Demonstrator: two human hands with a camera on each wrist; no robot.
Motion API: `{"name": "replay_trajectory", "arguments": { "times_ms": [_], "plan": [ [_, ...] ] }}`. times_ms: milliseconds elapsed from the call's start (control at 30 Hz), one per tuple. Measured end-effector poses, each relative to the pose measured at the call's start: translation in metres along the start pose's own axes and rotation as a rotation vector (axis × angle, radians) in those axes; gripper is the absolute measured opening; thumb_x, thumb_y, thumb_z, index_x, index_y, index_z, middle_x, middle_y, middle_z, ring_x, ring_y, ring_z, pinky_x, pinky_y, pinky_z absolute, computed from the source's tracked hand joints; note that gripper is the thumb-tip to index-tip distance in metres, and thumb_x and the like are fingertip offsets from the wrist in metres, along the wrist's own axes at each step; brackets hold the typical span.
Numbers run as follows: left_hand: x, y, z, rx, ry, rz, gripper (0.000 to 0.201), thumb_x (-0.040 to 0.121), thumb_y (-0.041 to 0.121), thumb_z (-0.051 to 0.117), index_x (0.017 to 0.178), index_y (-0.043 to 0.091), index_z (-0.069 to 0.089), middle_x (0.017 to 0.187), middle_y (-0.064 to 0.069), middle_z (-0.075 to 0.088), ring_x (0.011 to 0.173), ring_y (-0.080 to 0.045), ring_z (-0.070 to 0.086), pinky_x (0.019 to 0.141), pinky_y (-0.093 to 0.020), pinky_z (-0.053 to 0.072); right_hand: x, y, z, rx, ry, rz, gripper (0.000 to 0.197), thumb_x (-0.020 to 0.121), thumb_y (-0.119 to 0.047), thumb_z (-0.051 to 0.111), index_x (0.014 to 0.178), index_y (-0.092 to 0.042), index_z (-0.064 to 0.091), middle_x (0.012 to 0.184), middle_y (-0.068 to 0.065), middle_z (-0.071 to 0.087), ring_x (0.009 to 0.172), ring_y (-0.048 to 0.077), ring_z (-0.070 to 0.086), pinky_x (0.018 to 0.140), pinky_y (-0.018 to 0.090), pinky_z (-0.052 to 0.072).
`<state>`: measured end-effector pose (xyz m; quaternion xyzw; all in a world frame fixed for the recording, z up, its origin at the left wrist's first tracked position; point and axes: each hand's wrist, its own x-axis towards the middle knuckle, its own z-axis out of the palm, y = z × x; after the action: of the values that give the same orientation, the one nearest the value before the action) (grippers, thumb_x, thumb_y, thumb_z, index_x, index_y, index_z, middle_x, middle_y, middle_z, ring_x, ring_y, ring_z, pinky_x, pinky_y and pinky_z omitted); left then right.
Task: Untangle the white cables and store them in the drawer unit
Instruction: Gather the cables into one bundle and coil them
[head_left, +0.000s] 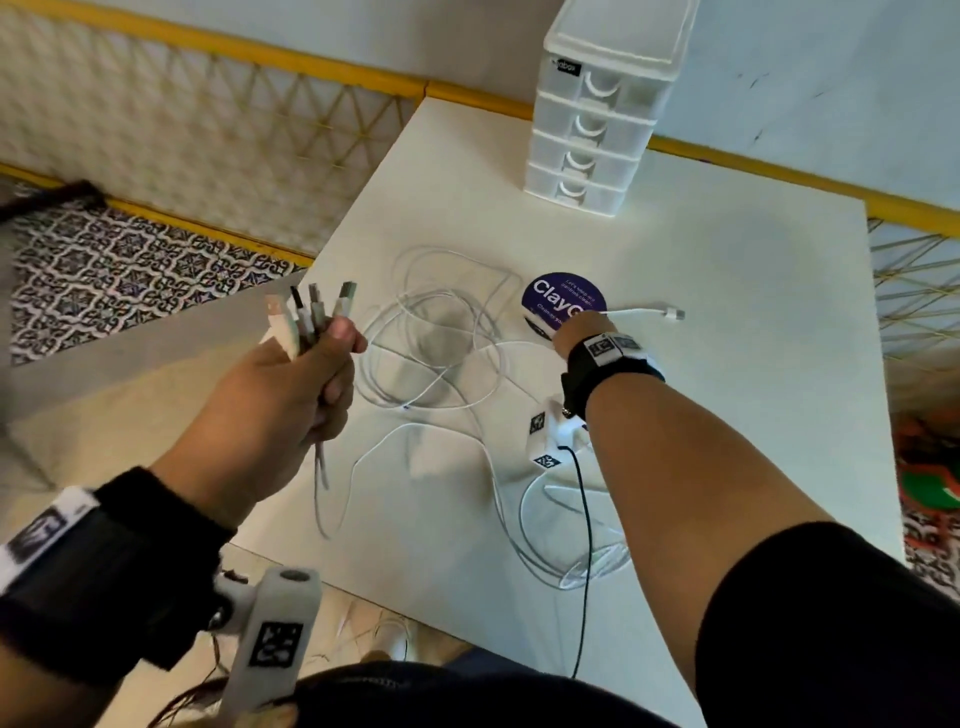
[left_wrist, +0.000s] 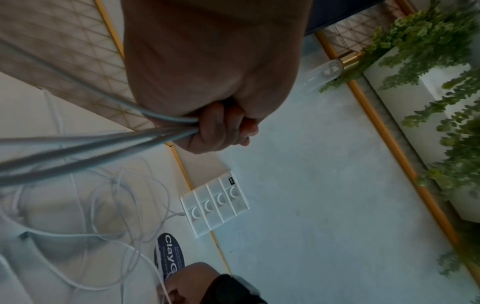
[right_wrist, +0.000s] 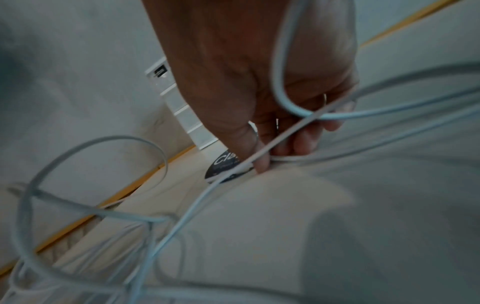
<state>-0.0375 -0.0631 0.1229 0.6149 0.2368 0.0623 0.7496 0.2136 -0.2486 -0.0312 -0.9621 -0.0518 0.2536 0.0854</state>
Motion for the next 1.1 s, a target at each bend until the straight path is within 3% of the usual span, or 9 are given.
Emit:
{"name": "replay_trajectory", "arguments": {
  "times_ms": [133, 267, 400, 500, 633, 733, 933, 1033, 1100],
  "plan": [
    [-0.006, 0.005, 0.002, -0.008, 0.001, 0.004, 0.021, 0.099, 0.020, 0.047, 0.088, 0.009, 0.060, 0.046, 0.003, 0.029, 0.038, -0.008, 0.020, 0.038, -0.015, 0.017, -0.030, 0.008, -0.012, 0.028, 0.046, -0.068, 0.037, 0.099, -0.016, 0.039, 0.132, -0.006, 0.051, 0.133, 0.013, 0.056, 0.123, 0.031, 0.052, 0.092, 0.028, 0.043],
    [-0.009, 0.014, 0.009, 0.019, 0.003, 0.019, 0.030, 0.103, 0.026, 0.042, 0.094, 0.008, 0.065, 0.049, -0.001, 0.050, 0.041, -0.013, 0.044, 0.040, -0.020, 0.030, -0.081, 0.010, -0.053, 0.430, 0.350, -0.128, 0.022, 0.088, -0.014, 0.054, 0.109, -0.011, 0.058, 0.106, 0.006, 0.067, 0.102, 0.031, 0.060, 0.084, 0.033, 0.047],
    [-0.011, 0.032, 0.020, -0.125, -0.083, 0.029, 0.033, 0.103, 0.030, 0.037, 0.109, 0.011, 0.064, 0.090, -0.008, 0.075, 0.081, -0.020, 0.072, 0.057, -0.022, 0.052, -0.186, -0.011, -0.085, 0.672, 0.433, -0.552, 0.014, 0.086, -0.008, 0.053, 0.084, -0.021, 0.058, 0.079, -0.013, 0.064, 0.075, 0.008, 0.060, 0.066, 0.014, 0.044],
    [-0.013, 0.045, 0.031, -0.256, -0.129, 0.049, 0.035, 0.103, 0.033, 0.035, 0.121, 0.013, 0.058, 0.106, -0.010, 0.074, 0.101, -0.024, 0.071, 0.071, -0.026, 0.057, -0.251, -0.019, -0.072, 0.649, 0.389, -0.776, 0.012, 0.090, -0.015, 0.056, 0.088, -0.027, 0.056, 0.070, -0.005, 0.064, 0.064, 0.012, 0.060, 0.064, 0.028, 0.051],
    [-0.020, 0.055, 0.040, -0.371, -0.162, 0.071, 0.034, 0.103, 0.035, 0.034, 0.127, 0.017, 0.051, 0.112, -0.007, 0.072, 0.103, -0.023, 0.070, 0.081, -0.032, 0.058, -0.272, -0.016, -0.055, 0.542, 0.389, -0.805, 0.010, 0.088, -0.036, 0.046, 0.098, -0.036, 0.049, 0.062, 0.003, 0.062, 0.061, 0.019, 0.061, 0.062, 0.039, 0.052],
    [-0.025, 0.058, 0.042, -0.436, -0.166, 0.049, 0.035, 0.102, 0.035, 0.036, 0.128, 0.018, 0.052, 0.116, -0.003, 0.069, 0.100, -0.021, 0.071, 0.083, -0.037, 0.058, -0.280, -0.014, -0.050, 0.512, 0.375, -0.828, 0.010, 0.091, -0.032, 0.050, 0.095, -0.041, 0.048, 0.065, -0.003, 0.064, 0.063, 0.012, 0.062, 0.064, 0.037, 0.053],
    [-0.039, 0.050, 0.046, -0.248, -0.075, -0.142, 0.040, 0.104, 0.038, 0.037, 0.081, 0.012, 0.058, 0.053, 0.004, 0.057, 0.051, -0.012, 0.065, 0.045, -0.018, 0.047, -0.294, -0.020, -0.071, 0.833, 0.442, -0.684, 0.014, 0.093, -0.010, 0.054, 0.090, -0.023, 0.054, 0.072, -0.008, 0.069, 0.060, 0.005, 0.060, 0.060, 0.026, 0.048],
    [-0.044, 0.045, 0.048, -0.250, -0.182, -0.149, 0.041, 0.105, 0.037, 0.033, 0.097, 0.009, 0.062, 0.077, -0.007, 0.074, 0.071, -0.019, 0.073, 0.061, -0.028, 0.058, -0.303, -0.024, -0.079, 0.756, 0.403, -0.807, 0.013, 0.093, -0.009, 0.055, 0.089, -0.022, 0.054, 0.070, -0.006, 0.067, 0.060, 0.006, 0.059, 0.058, 0.020, 0.046],
    [-0.044, 0.051, 0.047, -0.385, -0.221, -0.092, 0.040, 0.105, 0.035, 0.032, 0.110, 0.007, 0.060, 0.093, -0.010, 0.075, 0.083, -0.022, 0.074, 0.073, -0.033, 0.059, -0.306, -0.025, -0.075, 0.622, 0.295, -0.814, 0.014, 0.093, -0.012, 0.055, 0.086, -0.024, 0.054, 0.069, -0.004, 0.067, 0.058, 0.009, 0.057, 0.059, 0.028, 0.049]
  ]
}}
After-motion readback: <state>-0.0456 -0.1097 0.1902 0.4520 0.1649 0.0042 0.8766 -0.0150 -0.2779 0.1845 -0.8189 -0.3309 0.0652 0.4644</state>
